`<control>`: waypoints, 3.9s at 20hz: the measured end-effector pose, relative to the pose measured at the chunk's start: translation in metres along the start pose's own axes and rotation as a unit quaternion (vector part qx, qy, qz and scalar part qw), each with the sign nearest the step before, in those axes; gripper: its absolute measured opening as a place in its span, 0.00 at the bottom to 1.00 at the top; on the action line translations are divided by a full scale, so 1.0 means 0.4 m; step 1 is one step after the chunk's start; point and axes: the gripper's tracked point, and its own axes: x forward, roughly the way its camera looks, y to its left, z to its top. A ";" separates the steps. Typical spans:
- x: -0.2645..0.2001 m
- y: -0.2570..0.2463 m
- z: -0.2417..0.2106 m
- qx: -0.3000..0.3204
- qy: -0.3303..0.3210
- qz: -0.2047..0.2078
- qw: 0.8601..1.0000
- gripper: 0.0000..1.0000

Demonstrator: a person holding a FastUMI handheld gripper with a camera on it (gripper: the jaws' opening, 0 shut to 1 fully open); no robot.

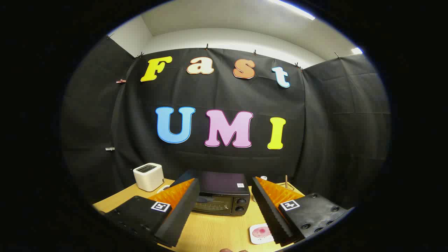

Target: Open the toaster oven, put the food inside, and close the toaster oven door.

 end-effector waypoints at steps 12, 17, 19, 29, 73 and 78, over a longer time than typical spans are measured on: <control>0.032 -0.032 -0.016 0.012 0.016 -0.024 1.000 0.97; 0.046 -0.023 -0.037 0.011 0.031 -0.027 0.999 0.98; 0.048 -0.016 -0.040 0.006 0.031 -0.025 0.999 0.98; 0.111 0.048 -0.096 0.015 0.057 -0.015 0.998 0.98; 0.389 0.256 -0.592 0.040 0.232 -0.008 0.972 0.97; 0.273 0.267 -0.685 0.022 0.280 0.002 0.960 0.97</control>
